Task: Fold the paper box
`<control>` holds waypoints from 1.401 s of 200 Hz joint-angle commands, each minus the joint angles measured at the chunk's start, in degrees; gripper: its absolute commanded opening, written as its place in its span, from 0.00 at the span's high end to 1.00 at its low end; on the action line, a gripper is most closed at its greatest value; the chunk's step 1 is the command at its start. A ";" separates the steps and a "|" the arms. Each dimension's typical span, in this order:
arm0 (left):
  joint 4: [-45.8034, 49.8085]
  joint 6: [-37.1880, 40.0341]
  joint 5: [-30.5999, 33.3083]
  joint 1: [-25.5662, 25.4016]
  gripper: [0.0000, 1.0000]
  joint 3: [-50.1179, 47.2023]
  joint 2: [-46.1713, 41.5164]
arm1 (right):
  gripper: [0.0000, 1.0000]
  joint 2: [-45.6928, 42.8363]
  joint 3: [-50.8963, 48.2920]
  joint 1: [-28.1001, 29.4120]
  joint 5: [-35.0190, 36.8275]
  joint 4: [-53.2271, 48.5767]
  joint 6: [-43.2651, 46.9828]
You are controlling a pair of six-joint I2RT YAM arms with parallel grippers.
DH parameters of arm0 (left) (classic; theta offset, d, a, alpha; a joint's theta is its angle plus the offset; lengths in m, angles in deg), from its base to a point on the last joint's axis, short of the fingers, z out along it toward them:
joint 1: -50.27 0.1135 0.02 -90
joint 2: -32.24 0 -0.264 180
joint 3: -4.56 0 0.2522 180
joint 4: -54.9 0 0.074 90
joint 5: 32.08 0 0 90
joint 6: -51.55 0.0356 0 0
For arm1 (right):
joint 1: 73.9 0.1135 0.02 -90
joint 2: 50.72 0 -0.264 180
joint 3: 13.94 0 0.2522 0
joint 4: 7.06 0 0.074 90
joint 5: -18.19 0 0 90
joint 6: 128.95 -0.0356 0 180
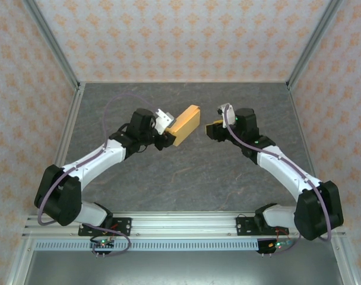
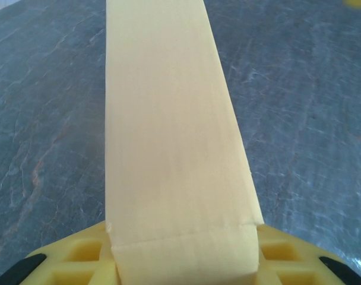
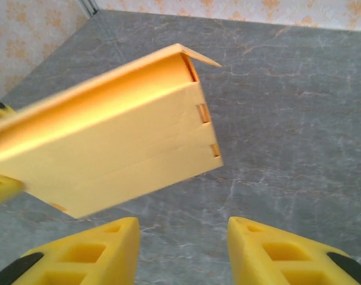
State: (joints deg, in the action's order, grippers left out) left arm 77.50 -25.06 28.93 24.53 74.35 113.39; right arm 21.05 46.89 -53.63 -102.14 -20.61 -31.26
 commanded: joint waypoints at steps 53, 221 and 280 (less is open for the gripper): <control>19.56 21.92 -13.11 1.06 0.79 9.16 6.60 | 0.57 -0.65 -3.00 -5.77 -9.24 7.36 13.28; 27.81 50.34 -24.50 7.37 0.73 17.26 18.31 | 0.65 -4.34 -16.02 -3.46 0.60 11.00 31.68; 28.64 52.70 -25.67 7.87 0.72 17.88 20.43 | 0.65 -4.26 -19.09 0.70 6.90 15.54 35.47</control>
State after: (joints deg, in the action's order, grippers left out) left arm 104.23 24.69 6.02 31.68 90.61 133.19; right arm 16.61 28.38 -54.07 -98.88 -9.57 1.28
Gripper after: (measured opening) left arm 0.368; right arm 0.351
